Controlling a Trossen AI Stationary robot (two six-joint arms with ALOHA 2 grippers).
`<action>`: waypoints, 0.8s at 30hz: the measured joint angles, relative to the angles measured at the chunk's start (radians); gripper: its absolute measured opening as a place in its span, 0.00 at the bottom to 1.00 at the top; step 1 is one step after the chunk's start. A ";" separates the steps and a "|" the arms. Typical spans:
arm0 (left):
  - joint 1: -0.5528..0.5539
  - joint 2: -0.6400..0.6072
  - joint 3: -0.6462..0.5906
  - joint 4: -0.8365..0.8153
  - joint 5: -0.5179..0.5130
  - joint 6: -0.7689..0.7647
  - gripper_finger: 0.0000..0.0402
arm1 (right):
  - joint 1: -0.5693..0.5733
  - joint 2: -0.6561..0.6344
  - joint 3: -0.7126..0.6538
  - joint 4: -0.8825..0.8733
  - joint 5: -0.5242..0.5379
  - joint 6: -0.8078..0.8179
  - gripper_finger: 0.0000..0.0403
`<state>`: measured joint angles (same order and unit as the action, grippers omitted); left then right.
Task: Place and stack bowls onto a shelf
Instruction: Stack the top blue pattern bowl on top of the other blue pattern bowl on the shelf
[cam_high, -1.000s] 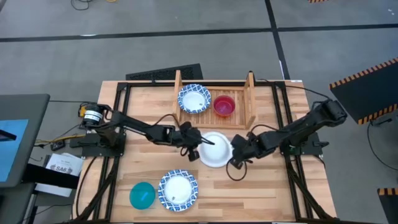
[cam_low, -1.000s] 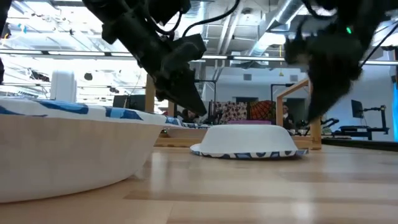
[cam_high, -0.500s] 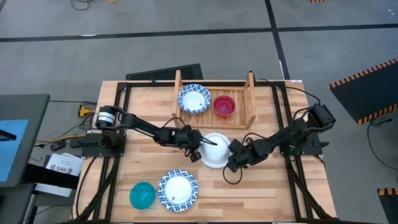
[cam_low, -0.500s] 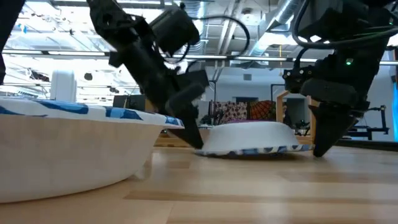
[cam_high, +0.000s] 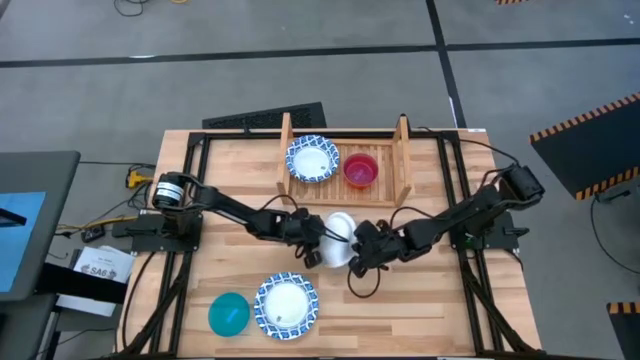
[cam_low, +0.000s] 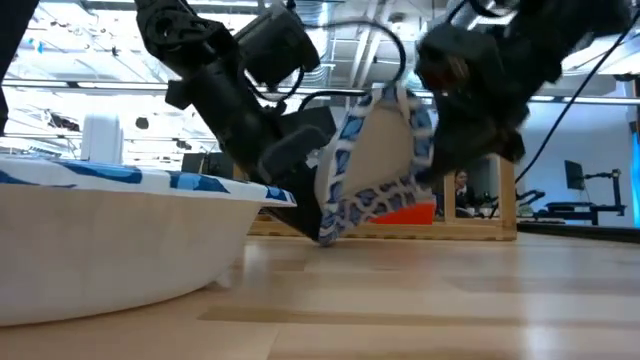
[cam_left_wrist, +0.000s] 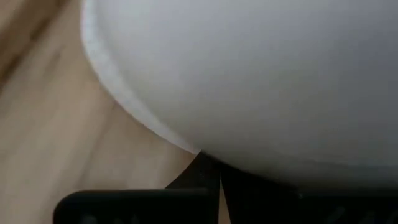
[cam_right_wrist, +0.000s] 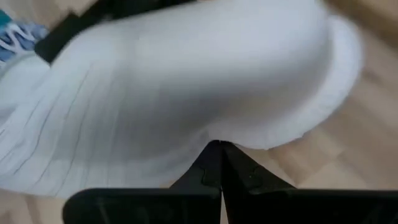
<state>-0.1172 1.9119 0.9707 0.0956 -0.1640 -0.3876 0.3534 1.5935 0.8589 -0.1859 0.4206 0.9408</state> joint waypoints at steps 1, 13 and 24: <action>-0.002 -0.004 0.000 0.019 0.007 0.001 0.00 | -0.001 -0.010 0.012 -0.014 0.004 -0.015 0.05; -0.043 -0.007 0.000 0.197 0.007 -0.005 0.00 | -0.040 -0.068 0.186 -0.023 0.003 -0.223 0.05; -0.036 -0.184 0.000 -0.162 0.009 0.090 0.00 | -0.028 -0.105 0.243 -0.285 -0.028 -0.217 0.07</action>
<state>-0.1532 1.7278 0.9704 -0.0665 -0.1551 -0.2975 0.3249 1.4887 1.1020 -0.4709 0.3927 0.7240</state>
